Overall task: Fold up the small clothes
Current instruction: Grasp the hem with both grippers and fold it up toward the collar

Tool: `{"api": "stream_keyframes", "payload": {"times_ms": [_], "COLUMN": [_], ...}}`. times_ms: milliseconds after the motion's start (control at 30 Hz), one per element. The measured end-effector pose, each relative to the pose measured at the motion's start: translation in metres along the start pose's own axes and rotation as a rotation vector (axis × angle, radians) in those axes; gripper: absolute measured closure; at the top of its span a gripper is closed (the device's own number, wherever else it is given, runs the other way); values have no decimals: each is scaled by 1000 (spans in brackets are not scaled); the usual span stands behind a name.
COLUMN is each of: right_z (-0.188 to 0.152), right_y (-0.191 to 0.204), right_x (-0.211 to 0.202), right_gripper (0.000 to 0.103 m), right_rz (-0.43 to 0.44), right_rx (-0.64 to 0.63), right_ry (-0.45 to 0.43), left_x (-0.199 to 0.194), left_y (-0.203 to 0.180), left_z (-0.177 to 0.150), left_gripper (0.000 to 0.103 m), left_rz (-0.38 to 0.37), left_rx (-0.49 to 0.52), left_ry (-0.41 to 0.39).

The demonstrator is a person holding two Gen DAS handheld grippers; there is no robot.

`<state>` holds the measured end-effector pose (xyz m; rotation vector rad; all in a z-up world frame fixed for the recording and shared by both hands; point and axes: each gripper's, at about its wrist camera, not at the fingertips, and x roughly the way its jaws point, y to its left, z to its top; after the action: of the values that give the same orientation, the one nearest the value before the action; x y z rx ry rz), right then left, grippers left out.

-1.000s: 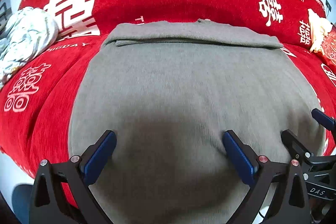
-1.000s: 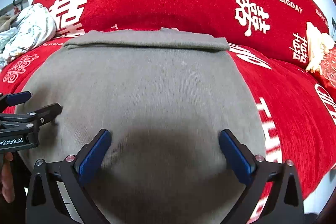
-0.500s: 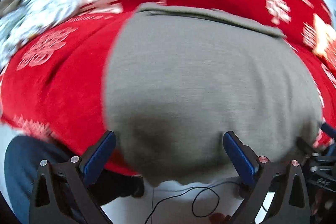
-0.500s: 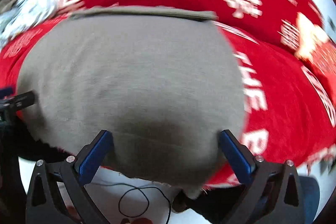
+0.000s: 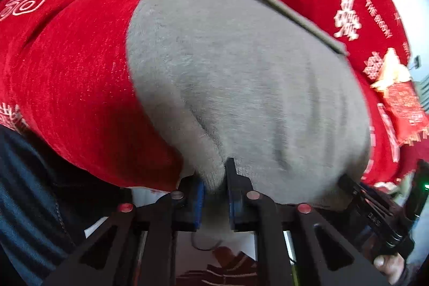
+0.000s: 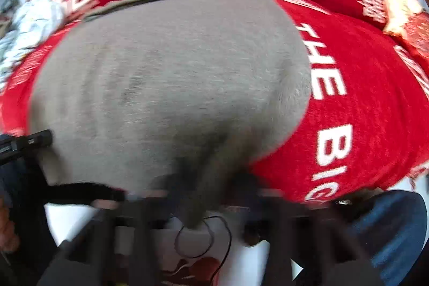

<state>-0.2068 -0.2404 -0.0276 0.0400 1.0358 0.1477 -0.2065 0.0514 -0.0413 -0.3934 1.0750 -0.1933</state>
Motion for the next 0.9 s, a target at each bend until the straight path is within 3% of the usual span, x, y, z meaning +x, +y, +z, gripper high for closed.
{"api": "stream_keyframes", "payload": {"times_ms": [67, 167, 367, 533, 633, 667, 800, 833, 900], "right_z": [2, 16, 71, 121, 129, 129, 126, 125, 122], "right_y": [-5, -15, -33, -38, -31, -30, -39, -42, -43], "right_x": [-10, -38, -60, -15, 9, 11, 14, 14, 12], "right_gripper": [85, 86, 86, 86, 86, 85, 76, 73, 70], "right_rz": [53, 171, 210, 205, 190, 192, 235, 246, 243], "right_rx": [11, 61, 99, 174, 170, 165, 183, 190, 192], "right_ry": [-2, -80, -221, -189, -153, -152, -160, -161, -167], "left_x": [-12, -37, -62, -27, -4, 0, -9, -14, -18], "left_y": [-1, -9, -24, -22, -13, -8, 4, 5, 3], "left_z": [4, 17, 77, 124, 125, 122, 111, 108, 104], "left_gripper": [89, 89, 89, 89, 87, 82, 29, 21, 21], "left_rz": [-30, -75, -73, -39, -51, -74, -202, -188, -184], "left_rx": [-6, 18, 58, 32, 0, -16, -64, -69, -62], "left_ry": [-17, -84, -221, -179, -121, -106, -113, -130, -136]}}
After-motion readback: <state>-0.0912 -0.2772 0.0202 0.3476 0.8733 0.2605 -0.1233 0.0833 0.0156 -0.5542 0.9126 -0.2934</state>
